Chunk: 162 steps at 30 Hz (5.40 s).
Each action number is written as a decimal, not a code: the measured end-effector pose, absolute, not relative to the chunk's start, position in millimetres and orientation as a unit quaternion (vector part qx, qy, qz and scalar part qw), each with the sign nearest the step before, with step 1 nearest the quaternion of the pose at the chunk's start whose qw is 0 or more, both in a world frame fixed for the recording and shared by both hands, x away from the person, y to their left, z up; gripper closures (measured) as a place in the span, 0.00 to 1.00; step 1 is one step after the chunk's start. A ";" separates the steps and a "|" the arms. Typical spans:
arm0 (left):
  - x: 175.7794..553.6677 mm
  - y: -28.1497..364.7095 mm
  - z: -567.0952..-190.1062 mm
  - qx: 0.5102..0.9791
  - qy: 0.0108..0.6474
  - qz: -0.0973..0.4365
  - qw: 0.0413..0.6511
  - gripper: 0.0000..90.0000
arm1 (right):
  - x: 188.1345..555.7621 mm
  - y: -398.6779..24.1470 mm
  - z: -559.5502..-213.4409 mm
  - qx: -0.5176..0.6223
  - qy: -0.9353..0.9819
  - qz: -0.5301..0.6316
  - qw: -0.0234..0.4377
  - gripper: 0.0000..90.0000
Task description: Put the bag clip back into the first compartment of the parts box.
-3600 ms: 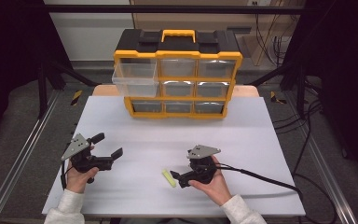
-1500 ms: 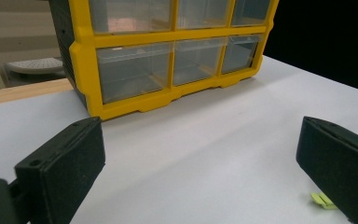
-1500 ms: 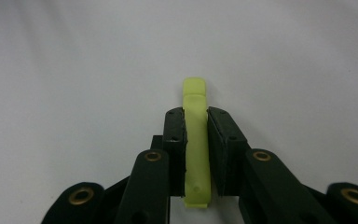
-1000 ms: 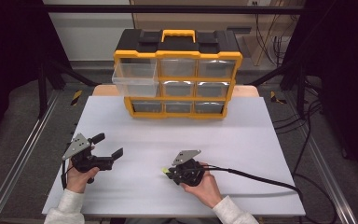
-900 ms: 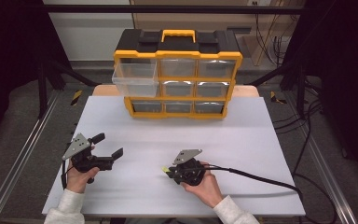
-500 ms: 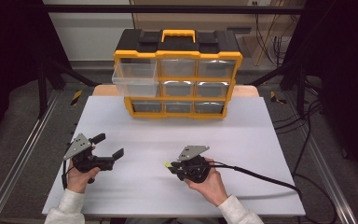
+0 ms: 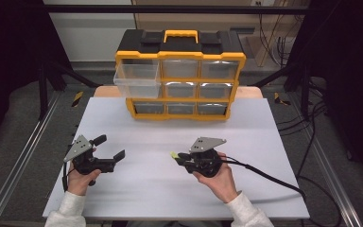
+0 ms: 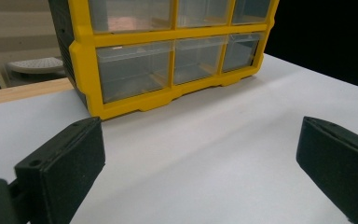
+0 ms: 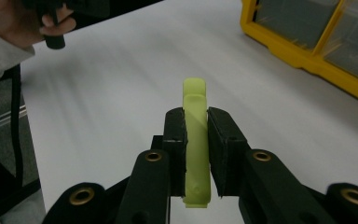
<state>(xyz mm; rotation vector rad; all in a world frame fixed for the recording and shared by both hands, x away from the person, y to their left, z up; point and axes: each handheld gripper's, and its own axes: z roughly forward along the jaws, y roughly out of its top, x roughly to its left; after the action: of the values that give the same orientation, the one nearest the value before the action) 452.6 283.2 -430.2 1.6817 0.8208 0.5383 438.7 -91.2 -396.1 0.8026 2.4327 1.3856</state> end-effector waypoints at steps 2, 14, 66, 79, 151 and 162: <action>452.6 283.1 -430.5 0.715 0.349 0.228 0.561 0.01 | 441.0 -94.0 -391.0 0.276 0.825 0.480 0.117 0.86; 452.2 283.2 -430.4 0.715 0.348 0.228 0.561 0.01 | 453.3 -99.4 -352.4 0.275 0.806 0.504 0.145 0.87; 452.2 282.5 -430.4 0.718 0.346 0.226 0.561 0.01 | 518.2 -76.6 -239.6 0.273 0.762 0.550 0.206 0.87; 452.9 282.5 -431.0 0.719 0.347 0.225 0.559 0.01 | 539.9 -60.2 -227.0 0.275 0.764 0.545 0.209 0.87; 453.0 281.8 -431.2 0.720 0.347 0.221 0.559 0.01 | 600.9 7.6 -236.5 0.286 0.781 0.516 0.205 0.86; 453.3 281.2 -431.6 0.721 0.348 0.221 0.558 0.01 | 603.7 8.2 -243.3 0.287 0.784 0.511 0.205 0.86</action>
<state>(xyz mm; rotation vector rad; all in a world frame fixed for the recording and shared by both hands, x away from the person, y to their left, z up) 453.3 281.2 -431.6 1.7002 0.8211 0.5212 603.7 8.2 -243.3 0.8015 2.1851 1.4249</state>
